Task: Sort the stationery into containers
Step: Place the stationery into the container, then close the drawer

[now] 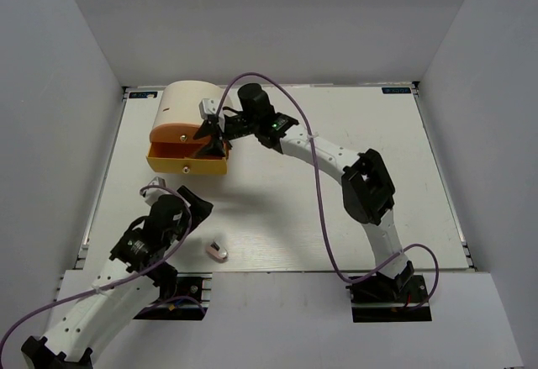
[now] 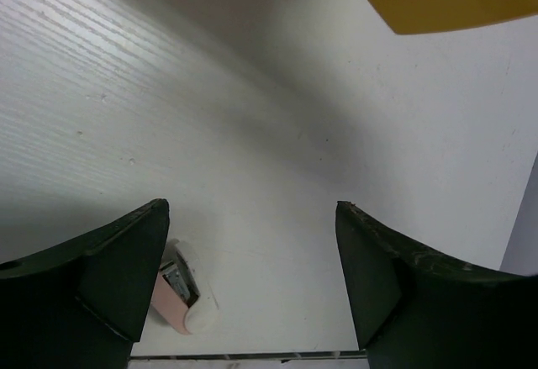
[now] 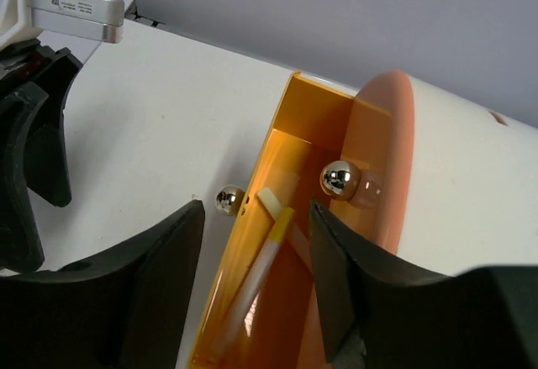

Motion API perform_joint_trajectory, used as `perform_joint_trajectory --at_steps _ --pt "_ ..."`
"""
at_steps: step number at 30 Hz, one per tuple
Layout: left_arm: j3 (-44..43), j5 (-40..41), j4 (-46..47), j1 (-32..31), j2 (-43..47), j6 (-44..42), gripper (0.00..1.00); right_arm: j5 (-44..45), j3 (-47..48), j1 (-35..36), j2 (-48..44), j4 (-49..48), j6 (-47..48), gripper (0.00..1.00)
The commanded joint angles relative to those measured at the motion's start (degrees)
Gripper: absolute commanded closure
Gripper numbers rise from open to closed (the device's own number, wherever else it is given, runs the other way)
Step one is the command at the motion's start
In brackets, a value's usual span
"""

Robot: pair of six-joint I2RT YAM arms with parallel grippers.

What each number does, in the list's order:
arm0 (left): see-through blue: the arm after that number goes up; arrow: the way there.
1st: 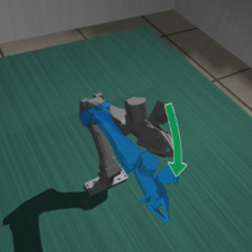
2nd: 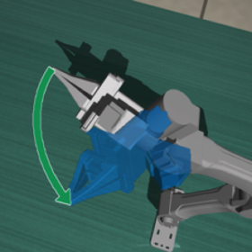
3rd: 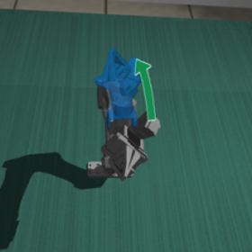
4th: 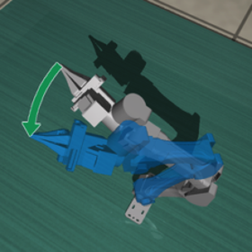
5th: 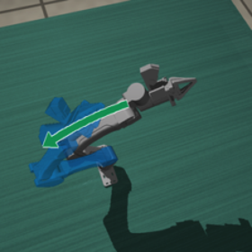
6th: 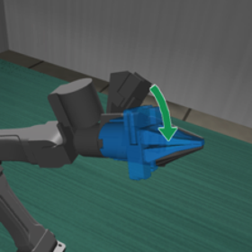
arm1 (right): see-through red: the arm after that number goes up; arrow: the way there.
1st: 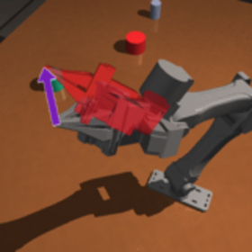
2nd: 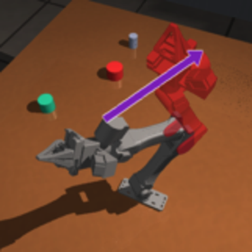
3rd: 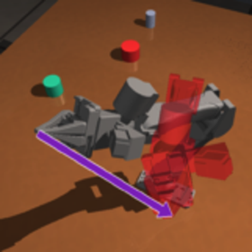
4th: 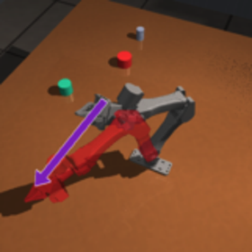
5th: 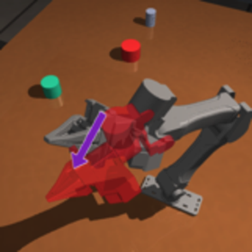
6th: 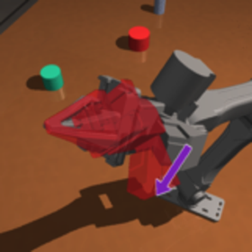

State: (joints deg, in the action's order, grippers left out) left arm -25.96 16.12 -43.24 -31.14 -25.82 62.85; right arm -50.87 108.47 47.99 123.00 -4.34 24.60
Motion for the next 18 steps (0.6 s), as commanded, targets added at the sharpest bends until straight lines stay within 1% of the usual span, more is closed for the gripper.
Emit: perform_joint_trajectory --at_steps 1,2,3,4,5,6,7,8,9,10,11,13,14,16,17,18 --pt "-1.82 1.81 5.61 -0.15 -2.12 -2.45 0.11 0.34 -0.18 -0.61 -5.84 -1.55 -0.95 0.45" --pt "-1.82 1.81 6.50 -0.15 -2.65 -3.34 0.19 0.33 -0.10 -0.96 -7.58 -1.55 -2.96 0.50" --pt "-2.51 2.33 7.20 -0.15 -3.52 -3.96 0.24 0.42 -0.18 -1.14 -8.12 -1.12 -3.67 0.65" --pt "-3.04 3.03 7.21 -0.15 -3.53 -4.92 0.30 0.07 -0.18 -1.40 -9.26 -0.41 -4.03 0.71" --pt "-3.05 3.04 8.69 -0.15 -4.40 -5.54 0.43 -0.28 -0.36 -1.67 -10.57 -0.06 -5.08 0.77" --pt "-3.66 3.74 8.70 -0.15 -4.41 -6.15 0.48 -0.37 -1.23 -2.02 -11.02 1.16 -5.18 0.83" --pt "-3.66 4.53 9.49 -0.15 -5.11 -7.29 0.54 -0.89 -1.85 -2.19 -12.51 2.04 -5.44 0.92" --pt "-3.66 4.53 10.63 -0.15 -5.64 -8.09 0.63 -0.90 -3.51 -2.72 -13.30 2.31 -5.44 0.94" --pt "-3.66 5.58 10.64 -0.15 -5.64 -8.79 0.65 -0.63 -5.96 -3.07 -15.84 2.58 -6.05 0.94" --pt "-3.66 7.16 11.51 -0.15 -6.25 -9.32 0.65 -0.20 -7.29 -3.51 -16.73 2.58 -6.40 0.94" --pt "-3.66 8.82 12.30 -0.15 -6.95 -10.46 0.59 0.59 -11.65 -4.47 -19.52 2.75 -6.32 0.94" --pt "-3.66 10.76 13.36 0.37 -7.92 -11.52 0.41 2.26 -14.85 -5.27 -21.21 3.37 -5.62 0.92" --pt "-3.66 12.78 14.75 0.37 -9.23 -12.91 0.33 3.14 -18.52 -6.66 -22.09 3.98 -5.35 0.91" --pt "-5.33 14.63 15.90 0.37 -11.08 -14.85 0.24 4.72 -20.57 -7.64 -25.08 4.07 -4.13 0.89" --pt "-5.86 15.25 17.39 0.37 -12.22 -15.82 0.23 4.90 -23.36 -8.86 -26.39 7.12 -3.60 0.89" --pt "-6.47 16.13 18.10 0.37 -13.36 -16.79 0.23 5.17 -24.17 -9.92 -26.84 7.59 -2.90 0.89"
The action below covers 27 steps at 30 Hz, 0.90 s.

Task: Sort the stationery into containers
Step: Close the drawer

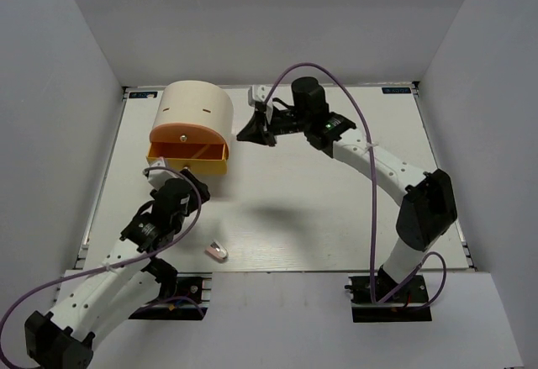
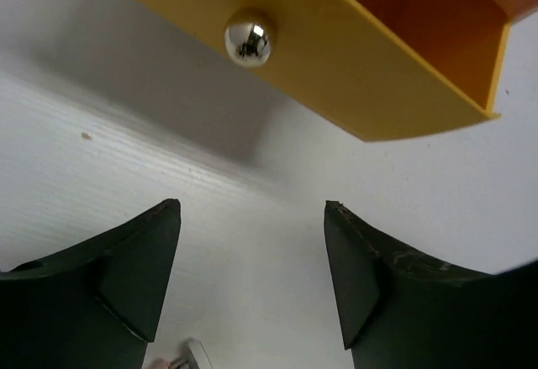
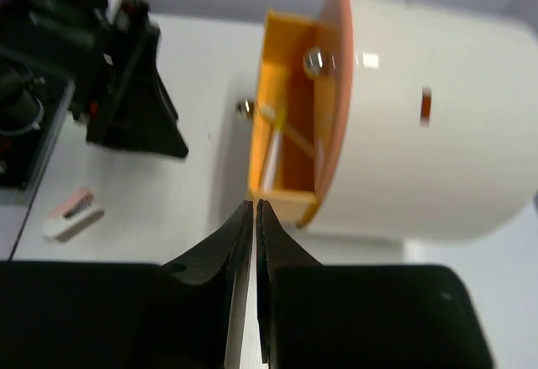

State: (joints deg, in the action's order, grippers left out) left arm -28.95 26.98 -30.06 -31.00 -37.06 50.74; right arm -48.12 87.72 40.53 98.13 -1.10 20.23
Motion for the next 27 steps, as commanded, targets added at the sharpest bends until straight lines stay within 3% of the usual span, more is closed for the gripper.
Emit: perform_joint_trajectory --at_steps 1,7,15,27 --pt "-4.27 5.27 4.93 0.24 -5.10 -5.30 0.21 2.85 -4.91 -3.61 -3.11 5.05 2.26 0.89" --pt "-10.43 6.68 6.94 0.76 -15.05 -8.02 0.26 3.29 -12.22 -8.44 -8.55 6.64 2.19 0.89" --pt "-10.43 0.97 11.26 3.75 -17.52 -10.83 0.29 2.33 -17.94 -13.20 -12.87 6.12 1.22 0.89" --pt "-12.00 -0.70 13.72 8.94 -21.74 -13.30 0.31 0.31 -21.10 -16.98 -14.19 4.88 -0.54 0.89"
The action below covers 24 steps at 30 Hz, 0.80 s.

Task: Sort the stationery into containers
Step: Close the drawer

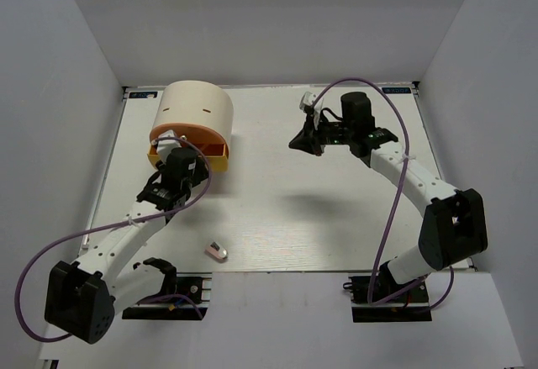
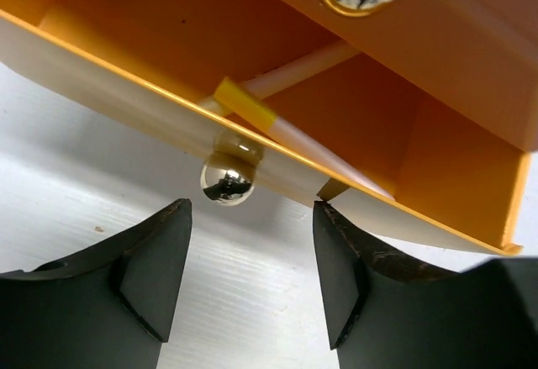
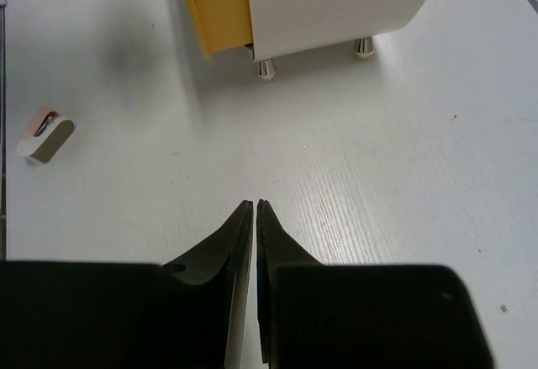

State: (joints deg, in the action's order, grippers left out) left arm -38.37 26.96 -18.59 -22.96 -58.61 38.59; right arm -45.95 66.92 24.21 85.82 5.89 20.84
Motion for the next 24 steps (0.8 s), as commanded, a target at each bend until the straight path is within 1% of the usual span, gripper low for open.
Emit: perform_joint_trajectory --at_steps 1,5,7,16,24 --pt "-2.59 -1.29 2.94 1.60 -0.80 -1.76 0.32 -1.95 -0.38 -0.83 -1.89 -2.37 -1.33 0.89" --pt "-3.11 -2.70 4.78 3.36 -2.91 -2.82 0.32 -2.30 -0.47 -1.35 -1.80 -2.46 -1.50 0.89" --pt "-3.11 -3.41 5.49 3.97 -2.91 -3.51 0.32 -2.38 -0.38 -1.71 -1.71 -2.55 -1.50 0.88" --pt "-3.64 -6.39 8.82 6.70 -4.85 -4.05 0.34 -2.65 -0.73 -2.76 -1.62 -2.55 -1.59 0.88" --pt "-3.64 -8.85 14.10 8.45 -7.13 -1.67 0.35 -2.74 -1.00 -3.29 -1.45 -2.46 -1.50 0.88"
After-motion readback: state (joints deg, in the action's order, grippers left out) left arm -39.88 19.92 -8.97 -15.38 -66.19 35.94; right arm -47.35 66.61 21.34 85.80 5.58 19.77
